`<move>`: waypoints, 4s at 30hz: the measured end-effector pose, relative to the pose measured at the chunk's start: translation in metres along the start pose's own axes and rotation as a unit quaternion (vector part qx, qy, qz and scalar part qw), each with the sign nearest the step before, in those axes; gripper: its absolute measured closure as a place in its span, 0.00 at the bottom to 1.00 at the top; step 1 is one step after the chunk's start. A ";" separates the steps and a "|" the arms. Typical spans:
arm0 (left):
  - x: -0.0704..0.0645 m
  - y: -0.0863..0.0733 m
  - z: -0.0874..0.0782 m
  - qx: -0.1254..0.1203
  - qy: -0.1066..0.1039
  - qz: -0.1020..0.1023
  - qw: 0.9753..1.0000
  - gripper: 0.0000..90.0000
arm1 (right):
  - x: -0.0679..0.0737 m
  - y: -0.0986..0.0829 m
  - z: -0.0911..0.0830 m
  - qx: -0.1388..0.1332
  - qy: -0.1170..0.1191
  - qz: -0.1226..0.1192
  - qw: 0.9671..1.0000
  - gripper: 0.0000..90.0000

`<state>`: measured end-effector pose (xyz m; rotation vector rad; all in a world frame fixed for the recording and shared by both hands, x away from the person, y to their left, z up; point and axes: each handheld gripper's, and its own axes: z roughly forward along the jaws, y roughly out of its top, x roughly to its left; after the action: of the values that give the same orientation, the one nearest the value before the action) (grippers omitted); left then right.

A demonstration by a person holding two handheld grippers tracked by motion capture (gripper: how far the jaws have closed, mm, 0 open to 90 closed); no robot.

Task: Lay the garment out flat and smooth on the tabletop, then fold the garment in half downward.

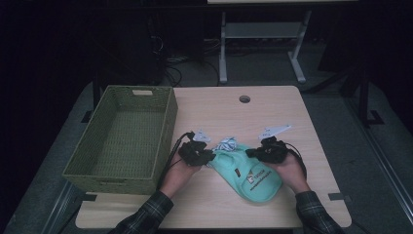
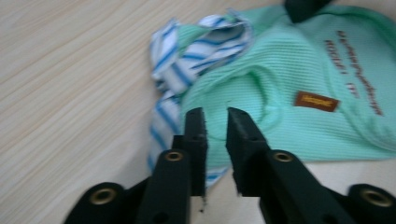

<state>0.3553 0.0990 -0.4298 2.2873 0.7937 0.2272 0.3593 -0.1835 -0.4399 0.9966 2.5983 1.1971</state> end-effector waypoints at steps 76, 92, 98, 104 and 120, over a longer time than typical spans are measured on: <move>0.007 0.038 -0.023 -0.078 -0.015 0.028 0.996 0.91 | 0.010 -0.003 0.019 0.022 -0.009 -0.007 1.000 1.00; 0.013 0.033 -0.027 -0.071 0.018 0.027 0.997 0.91 | 0.021 -0.053 -0.018 0.052 -0.017 0.004 0.998 1.00; 0.012 0.033 -0.029 -0.075 0.018 0.039 0.996 0.91 | 0.016 -0.049 -0.010 0.054 -0.019 0.003 0.998 1.00; 0.008 0.034 -0.034 -0.082 0.011 0.054 0.995 0.91 | 0.015 -0.040 -0.001 0.054 -0.021 -0.002 0.998 1.00; -0.024 0.038 -0.028 -0.094 -0.063 0.087 0.990 0.91 | 0.014 -0.038 0.001 0.050 -0.023 0.004 0.998 1.00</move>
<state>0.3445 0.0785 -0.3821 2.1691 0.4871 0.2240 0.3288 -0.1928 -0.4655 1.0394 2.6440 1.0427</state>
